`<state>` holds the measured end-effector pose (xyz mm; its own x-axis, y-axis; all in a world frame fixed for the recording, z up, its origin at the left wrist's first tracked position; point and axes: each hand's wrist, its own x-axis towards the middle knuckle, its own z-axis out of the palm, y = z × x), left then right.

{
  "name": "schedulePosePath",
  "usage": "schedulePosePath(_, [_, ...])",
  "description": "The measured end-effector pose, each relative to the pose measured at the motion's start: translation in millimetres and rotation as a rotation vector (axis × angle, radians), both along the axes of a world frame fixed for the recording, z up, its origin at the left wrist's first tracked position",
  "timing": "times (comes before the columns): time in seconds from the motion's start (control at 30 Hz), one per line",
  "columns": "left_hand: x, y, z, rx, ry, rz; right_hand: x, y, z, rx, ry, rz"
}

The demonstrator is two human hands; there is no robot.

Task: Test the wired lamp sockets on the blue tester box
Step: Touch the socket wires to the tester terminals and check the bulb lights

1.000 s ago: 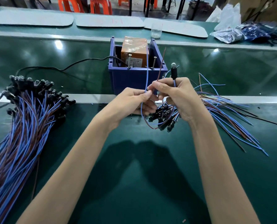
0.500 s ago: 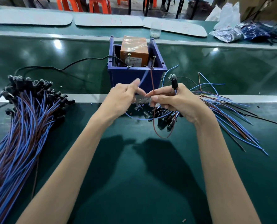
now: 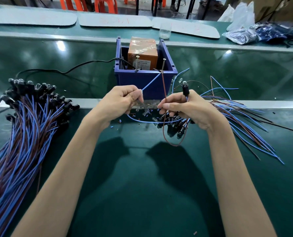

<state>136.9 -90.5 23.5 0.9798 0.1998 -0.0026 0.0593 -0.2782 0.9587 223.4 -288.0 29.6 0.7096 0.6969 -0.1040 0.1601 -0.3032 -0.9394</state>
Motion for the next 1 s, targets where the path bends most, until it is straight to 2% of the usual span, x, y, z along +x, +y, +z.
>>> schedulePosePath(0.1, [0,-1,1,-0.009,0.006,0.052,1,2,-2,0.019,-0.015,-0.033])
schedulePosePath(0.23, [3,1,0,-0.088,0.003,0.155,2,8,-5,0.144,0.024,-0.191])
schedulePosePath(0.33, [4,0,1,-0.087,-0.123,0.262,4,14,-6,0.254,0.098,-0.346])
schedulePosePath(0.47, [5,1,-2,-0.057,-0.234,0.403,6,20,-10,0.337,0.087,-0.479])
schedulePosePath(0.67, [6,0,-10,0.041,-0.202,0.429,8,21,-12,0.357,0.018,-0.561])
schedulePosePath(0.83, [8,-3,-12,0.018,-0.18,0.421,7,22,-9,0.362,0.118,-0.549])
schedulePosePath(1.0, [7,-2,-10,-0.034,-0.17,0.402,4,23,-6,0.372,0.124,-0.501])
